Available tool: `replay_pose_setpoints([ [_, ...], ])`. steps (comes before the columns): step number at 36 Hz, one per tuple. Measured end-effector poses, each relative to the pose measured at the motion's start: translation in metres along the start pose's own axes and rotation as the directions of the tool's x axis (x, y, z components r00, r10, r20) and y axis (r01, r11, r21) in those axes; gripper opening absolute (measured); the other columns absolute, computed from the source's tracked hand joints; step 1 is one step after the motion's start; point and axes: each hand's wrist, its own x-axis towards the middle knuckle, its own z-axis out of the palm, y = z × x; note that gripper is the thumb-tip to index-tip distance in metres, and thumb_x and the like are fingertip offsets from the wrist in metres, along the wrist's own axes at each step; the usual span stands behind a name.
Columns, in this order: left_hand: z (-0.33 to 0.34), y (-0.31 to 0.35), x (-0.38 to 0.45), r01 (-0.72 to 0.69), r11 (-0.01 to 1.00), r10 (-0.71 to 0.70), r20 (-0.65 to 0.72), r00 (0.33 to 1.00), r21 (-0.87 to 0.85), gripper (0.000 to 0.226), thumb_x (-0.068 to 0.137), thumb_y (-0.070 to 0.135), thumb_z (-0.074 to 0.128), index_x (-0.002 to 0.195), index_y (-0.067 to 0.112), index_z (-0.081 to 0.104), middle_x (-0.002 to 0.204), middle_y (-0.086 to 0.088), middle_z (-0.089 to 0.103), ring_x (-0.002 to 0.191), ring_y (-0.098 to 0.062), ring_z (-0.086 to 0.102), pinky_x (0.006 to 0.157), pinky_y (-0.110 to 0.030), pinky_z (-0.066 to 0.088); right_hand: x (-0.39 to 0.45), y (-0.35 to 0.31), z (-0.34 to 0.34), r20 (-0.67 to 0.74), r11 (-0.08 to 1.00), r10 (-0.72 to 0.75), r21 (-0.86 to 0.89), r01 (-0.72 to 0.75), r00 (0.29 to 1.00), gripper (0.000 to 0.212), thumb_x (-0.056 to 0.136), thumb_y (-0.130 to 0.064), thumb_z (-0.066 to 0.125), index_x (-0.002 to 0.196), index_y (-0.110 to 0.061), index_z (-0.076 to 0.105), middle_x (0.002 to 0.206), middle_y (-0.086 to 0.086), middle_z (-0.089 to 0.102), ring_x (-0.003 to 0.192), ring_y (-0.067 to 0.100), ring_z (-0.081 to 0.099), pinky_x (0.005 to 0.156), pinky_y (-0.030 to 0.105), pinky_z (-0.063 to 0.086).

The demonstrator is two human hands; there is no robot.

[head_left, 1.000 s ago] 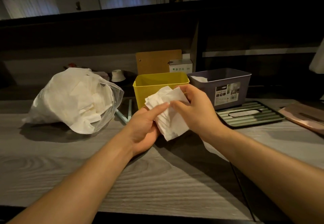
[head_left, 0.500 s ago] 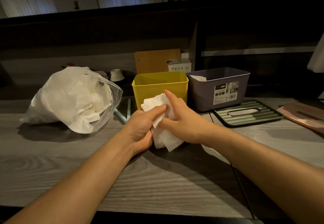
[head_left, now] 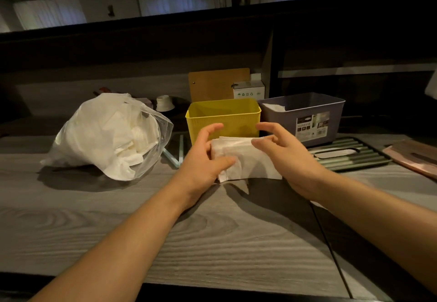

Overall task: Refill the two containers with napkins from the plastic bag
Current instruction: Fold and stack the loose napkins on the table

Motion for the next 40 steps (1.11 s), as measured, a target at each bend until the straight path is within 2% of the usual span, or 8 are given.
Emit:
replay_pose_setpoints([
  [8,0.006,0.000,-0.005,-0.098,0.961,0.064,0.137,0.989,0.259,0.101,0.086,-0.002,0.072,0.151,0.051,0.015,0.143,0.004,0.044,0.118,-0.015,0.058,0.081,-0.020,0.057,0.011,0.004,0.013,-0.183,0.999,-0.001,0.053,0.010,0.983,0.025,0.104,-0.026,0.051,0.128,-0.029,0.058,0.110,-0.015,0.058,0.097,-0.002,0.052,0.075,0.016,0.041],
  [15,0.017,0.003,0.004,0.036,0.998,-0.024,-0.186,0.982,0.057,0.025,0.099,0.039,0.059,0.124,0.034,0.060,0.120,0.005,0.064,0.101,-0.011,0.066,0.068,-0.023,0.053,0.008,0.001,0.010,-0.229,0.994,-0.013,0.104,0.038,0.973,0.019,0.105,-0.026,0.049,0.116,-0.026,0.064,0.104,-0.015,0.061,0.097,0.002,0.055,0.076,0.017,0.044],
  [21,0.026,0.001,0.012,0.044,0.999,-0.034,-0.317,0.948,0.026,0.018,0.102,0.032,0.055,0.104,0.023,0.070,0.106,-0.003,0.068,0.094,-0.020,0.066,0.059,-0.028,0.051,0.006,-0.001,0.015,-0.222,0.998,-0.058,0.022,0.064,0.973,0.011,0.102,-0.025,0.056,0.101,-0.025,0.067,0.094,-0.014,0.063,0.090,0.003,0.057,0.079,0.019,0.049],
  [25,0.019,0.004,0.012,0.039,0.995,-0.056,-0.181,0.982,-0.093,0.023,0.102,0.036,0.053,0.120,0.027,0.063,0.116,-0.001,0.064,0.102,-0.018,0.065,0.074,-0.031,0.055,0.007,0.002,0.009,-0.197,0.998,-0.059,0.013,0.063,0.979,0.013,0.104,-0.029,0.052,0.108,-0.029,0.064,0.097,-0.018,0.060,0.091,0.000,0.055,0.075,0.015,0.046],
  [29,0.009,-0.004,0.007,-0.013,0.997,0.010,0.048,0.999,0.071,0.065,0.085,0.020,0.075,0.136,0.042,0.042,0.129,0.004,0.059,0.113,-0.014,0.066,0.092,-0.033,0.057,0.002,0.007,0.001,-0.021,0.987,-0.137,-0.084,0.135,0.990,0.023,0.103,-0.039,0.050,0.125,-0.034,0.056,0.109,-0.027,0.056,0.102,-0.010,0.052,0.077,0.012,0.040],
  [32,0.007,-0.006,0.005,-0.044,0.972,0.034,0.051,0.998,0.231,0.083,0.089,-0.002,0.067,0.144,0.047,0.029,0.133,0.002,0.054,0.111,-0.016,0.064,0.081,-0.023,0.058,-0.001,0.009,-0.005,0.064,0.990,-0.116,-0.075,0.121,0.991,0.044,0.098,-0.024,0.056,0.136,-0.042,0.044,0.115,-0.028,0.050,0.109,0.000,0.053,0.087,0.023,0.046],
  [36,0.008,-0.002,0.004,-0.040,0.958,0.033,0.031,0.999,0.285,0.084,0.092,-0.010,0.052,0.147,0.049,0.028,0.134,-0.002,0.052,0.105,-0.015,0.062,0.070,-0.017,0.056,-0.004,0.006,-0.007,0.102,0.989,-0.093,-0.102,0.104,0.990,0.075,0.090,0.002,0.058,0.143,-0.046,0.034,0.118,-0.022,0.048,0.102,0.007,0.056,0.071,0.018,0.053],
  [40,0.009,-0.002,0.002,-0.052,0.966,0.042,0.045,0.998,0.253,0.090,0.090,-0.012,0.053,0.146,0.053,0.026,0.132,-0.004,0.051,0.106,-0.023,0.063,0.077,-0.031,0.061,-0.008,0.006,0.000,0.053,0.992,-0.123,-0.024,0.124,0.991,0.076,0.090,0.004,0.060,0.148,-0.038,0.035,0.118,-0.019,0.051,0.108,0.009,0.056,0.084,0.023,0.054],
])
